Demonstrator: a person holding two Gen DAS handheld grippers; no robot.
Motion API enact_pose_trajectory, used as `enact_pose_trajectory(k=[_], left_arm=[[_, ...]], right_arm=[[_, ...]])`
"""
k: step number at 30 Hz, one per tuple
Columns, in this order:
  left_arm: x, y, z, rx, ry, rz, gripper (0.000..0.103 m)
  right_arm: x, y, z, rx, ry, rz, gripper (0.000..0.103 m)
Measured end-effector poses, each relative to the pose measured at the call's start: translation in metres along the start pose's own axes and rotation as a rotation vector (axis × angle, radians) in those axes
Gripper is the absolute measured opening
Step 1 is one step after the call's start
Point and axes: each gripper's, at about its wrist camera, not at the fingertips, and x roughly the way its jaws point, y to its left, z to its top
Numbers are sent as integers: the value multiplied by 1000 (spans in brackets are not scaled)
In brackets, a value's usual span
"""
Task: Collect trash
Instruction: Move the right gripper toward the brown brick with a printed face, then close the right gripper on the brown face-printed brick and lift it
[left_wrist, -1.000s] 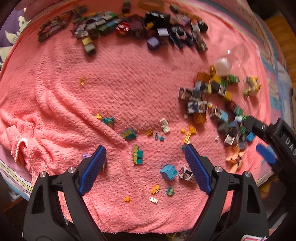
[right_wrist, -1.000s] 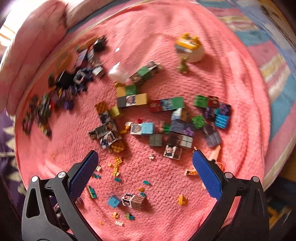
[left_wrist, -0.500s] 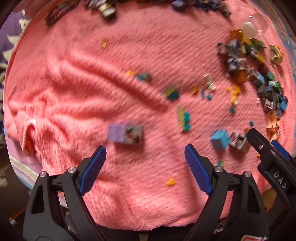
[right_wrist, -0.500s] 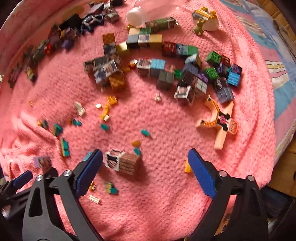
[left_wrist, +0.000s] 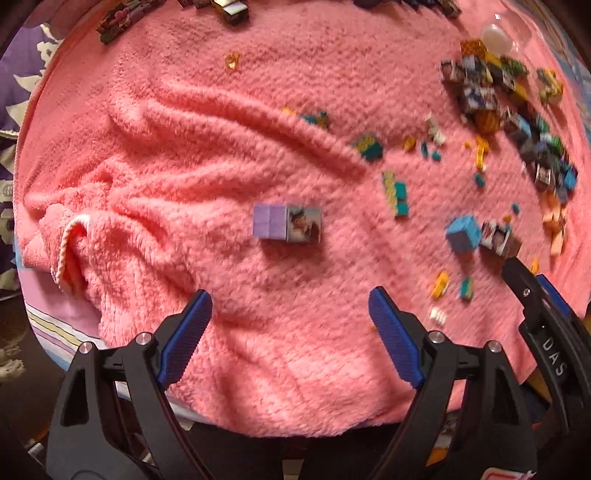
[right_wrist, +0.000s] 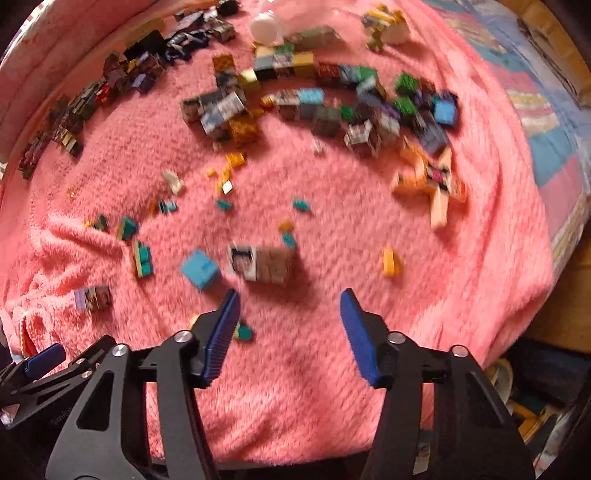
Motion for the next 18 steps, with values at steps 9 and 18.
enact_pose_trajectory(k=[9,18], left_arm=[[-14,-15,-17,93,-25,29,83],[-40,-38,1,149,-74,-3,83]], right_arm=[[-3,-31,-35,167,-4,78,52],[-8,-26,27,124,-22,127,48]])
